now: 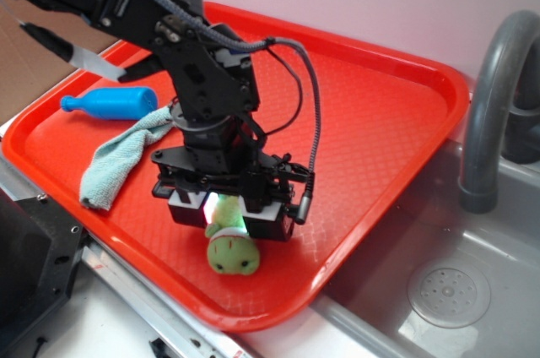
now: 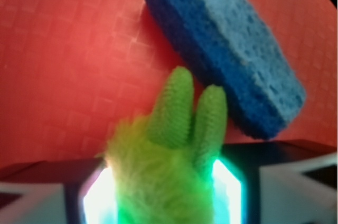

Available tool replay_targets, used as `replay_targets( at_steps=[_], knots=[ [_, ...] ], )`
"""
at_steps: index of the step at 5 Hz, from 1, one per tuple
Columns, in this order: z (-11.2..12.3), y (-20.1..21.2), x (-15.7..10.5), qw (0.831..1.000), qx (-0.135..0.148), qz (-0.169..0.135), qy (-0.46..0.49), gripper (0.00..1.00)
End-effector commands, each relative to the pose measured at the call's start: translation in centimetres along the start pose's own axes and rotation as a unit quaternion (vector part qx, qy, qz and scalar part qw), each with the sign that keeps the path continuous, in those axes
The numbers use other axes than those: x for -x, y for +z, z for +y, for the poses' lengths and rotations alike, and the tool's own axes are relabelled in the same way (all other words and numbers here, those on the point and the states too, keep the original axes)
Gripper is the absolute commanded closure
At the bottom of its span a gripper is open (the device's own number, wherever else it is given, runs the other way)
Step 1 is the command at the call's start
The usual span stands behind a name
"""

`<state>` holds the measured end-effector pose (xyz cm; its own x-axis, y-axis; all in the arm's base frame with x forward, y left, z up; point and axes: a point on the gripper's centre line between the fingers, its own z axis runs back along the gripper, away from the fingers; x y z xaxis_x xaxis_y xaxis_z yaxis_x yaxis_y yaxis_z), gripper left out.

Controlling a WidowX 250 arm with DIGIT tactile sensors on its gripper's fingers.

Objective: Grab the green animal.

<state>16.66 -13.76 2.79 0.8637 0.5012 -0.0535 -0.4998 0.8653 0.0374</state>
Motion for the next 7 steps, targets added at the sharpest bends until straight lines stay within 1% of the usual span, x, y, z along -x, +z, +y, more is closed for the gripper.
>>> replay_targets(
  at_steps=[1, 2, 3, 4, 5, 6, 7],
  knots=[
    [0.0, 0.5, -0.5, 1.0, 0.003, -0.002, 0.009, 1.0],
    [0.6, 5.6, -1.7, 0.998, 0.066, -0.013, 0.004, 1.0],
    [1.9, 10.6, -3.1, 0.991, 0.118, -0.03, -0.058, 1.0],
    [3.3, 15.8, -3.8, 0.985, 0.114, -0.065, -0.114, 1.0],
    [5.5, 19.6, -3.9, 0.982, 0.106, -0.097, -0.123, 1.0],
    [7.7, 21.7, -3.9, 0.98, 0.109, -0.127, -0.11, 1.0],
    [7.9, 21.0, -4.4, 0.979, 0.121, -0.115, -0.119, 1.0]
  ],
)
